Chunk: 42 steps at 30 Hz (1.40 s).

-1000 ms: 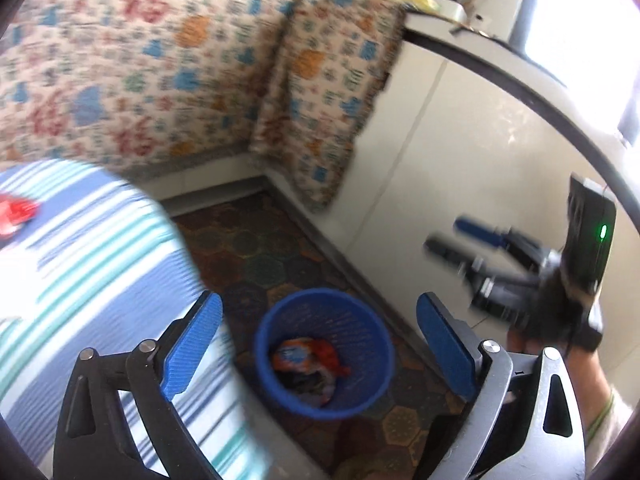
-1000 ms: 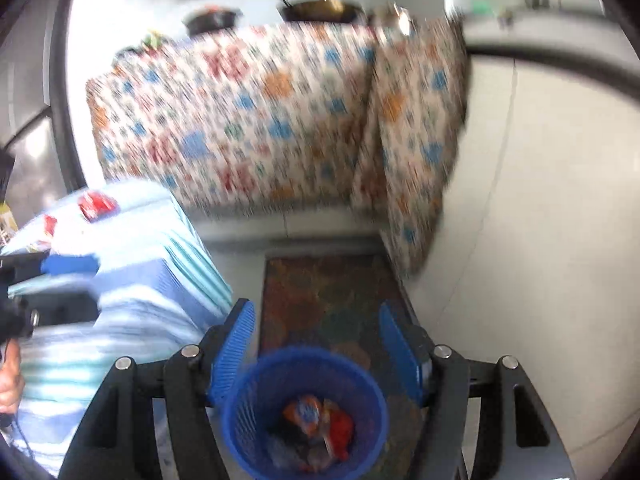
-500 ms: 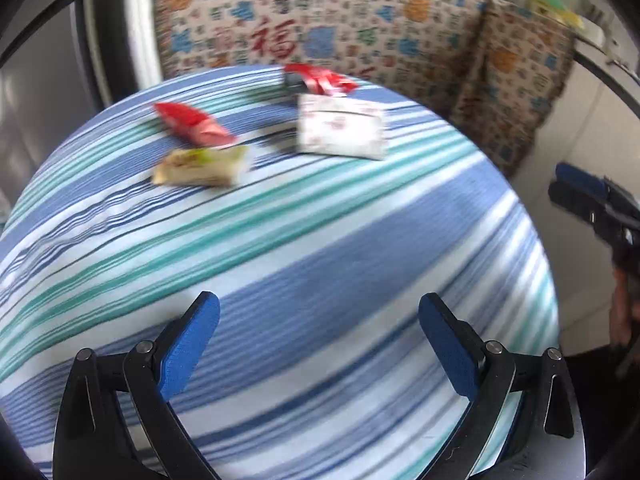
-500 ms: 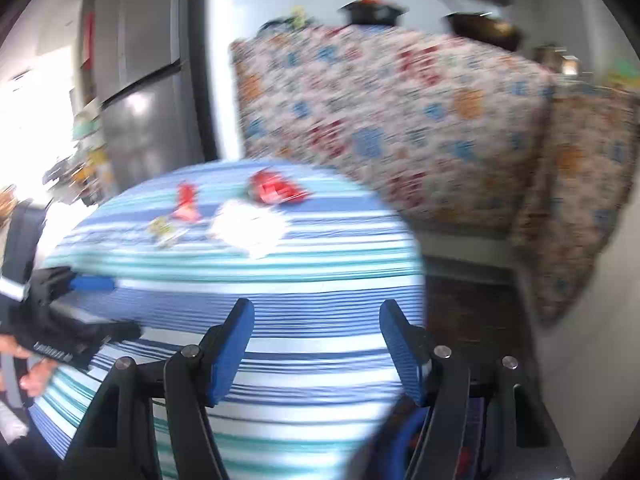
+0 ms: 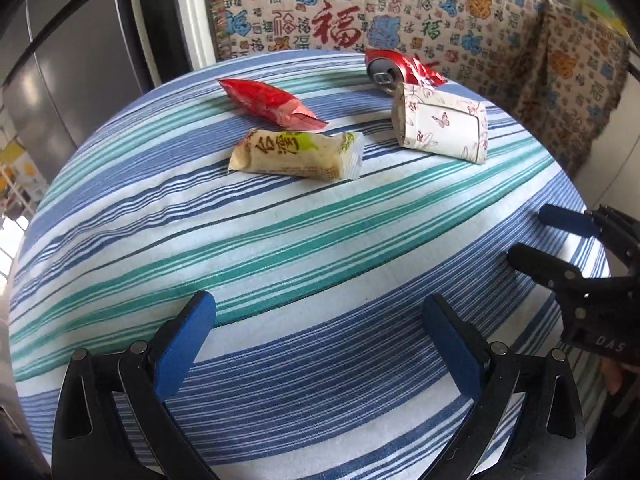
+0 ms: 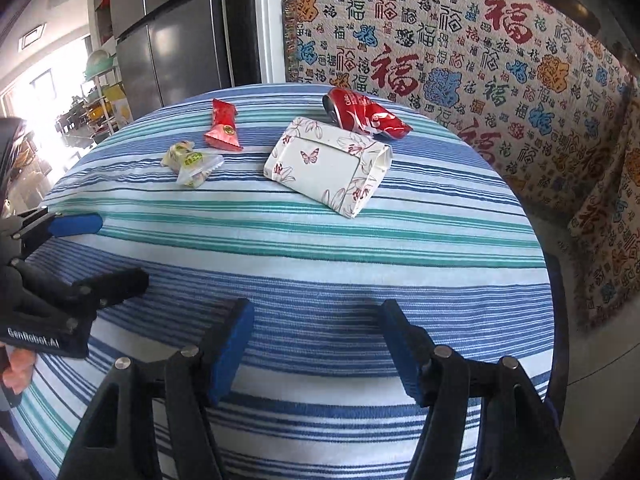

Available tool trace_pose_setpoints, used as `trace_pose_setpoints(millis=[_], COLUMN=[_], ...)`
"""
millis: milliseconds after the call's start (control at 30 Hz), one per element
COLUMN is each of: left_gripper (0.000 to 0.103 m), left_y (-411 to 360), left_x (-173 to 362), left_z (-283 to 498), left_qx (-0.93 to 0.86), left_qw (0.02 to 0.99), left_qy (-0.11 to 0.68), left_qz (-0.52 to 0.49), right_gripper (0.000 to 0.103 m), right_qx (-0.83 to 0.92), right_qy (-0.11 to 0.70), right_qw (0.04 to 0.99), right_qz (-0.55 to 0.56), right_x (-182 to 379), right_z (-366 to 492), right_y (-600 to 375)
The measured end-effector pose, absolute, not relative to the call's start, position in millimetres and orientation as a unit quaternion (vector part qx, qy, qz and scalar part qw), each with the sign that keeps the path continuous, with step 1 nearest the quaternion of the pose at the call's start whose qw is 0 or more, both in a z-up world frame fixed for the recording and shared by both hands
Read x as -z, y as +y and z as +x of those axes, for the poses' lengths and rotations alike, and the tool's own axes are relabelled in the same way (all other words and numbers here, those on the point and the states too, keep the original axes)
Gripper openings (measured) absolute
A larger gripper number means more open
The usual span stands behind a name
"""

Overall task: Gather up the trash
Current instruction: 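Grasp the white butterfly-print paper box with the right tool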

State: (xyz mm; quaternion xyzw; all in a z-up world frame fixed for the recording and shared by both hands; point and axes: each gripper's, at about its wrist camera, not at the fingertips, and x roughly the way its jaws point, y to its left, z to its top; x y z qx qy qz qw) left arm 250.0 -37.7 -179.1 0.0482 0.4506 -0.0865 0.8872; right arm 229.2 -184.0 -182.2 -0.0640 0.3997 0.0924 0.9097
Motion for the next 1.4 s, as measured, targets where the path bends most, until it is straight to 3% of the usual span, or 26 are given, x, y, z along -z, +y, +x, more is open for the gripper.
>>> trace_pose_setpoints(millis=[133, 500, 767, 900, 1100, 1400], left_gripper=[0.103, 0.102, 0.103, 0.102, 0.102, 0.102], left_y=[-37.1, -31.1, -22.8, -46.6, -45.6, -3.7], left_x=[178.8, 176.8, 116.4, 138.3, 180.7, 175.2], left_z=[248.1, 247.5, 287.0, 335.5, 346.6, 331.0], left_qx=[0.085, 0.083, 0.043, -0.013, -0.056, -0.009], left_qw=[0.888, 0.889, 0.912, 0.9, 0.887, 0.881], left_qy=[0.449, 0.449, 0.403, 0.433, 0.458, 0.473], left_qz=[0.046, 0.03, -0.057, -0.045, -0.028, -0.004], right_gripper=[0.078, 0.079, 0.08, 0.08, 0.079, 0.079], right_qx=[-0.089, -0.089, -0.091, -0.091, -0.08, -0.123], right_qy=[0.403, 0.404, 0.403, 0.403, 0.404, 0.41], right_qw=[0.909, 0.908, 0.909, 0.909, 0.911, 0.903], right_qz=[-0.062, -0.061, -0.059, -0.059, -0.024, 0.038], right_x=[183.1, 183.2, 183.6, 184.2, 180.3, 166.3], right_z=[234.4, 235.7, 235.4, 235.2, 239.4, 313.4], right_y=[-184.1, -185.1, -185.1, -185.1, -200.8, -231.7])
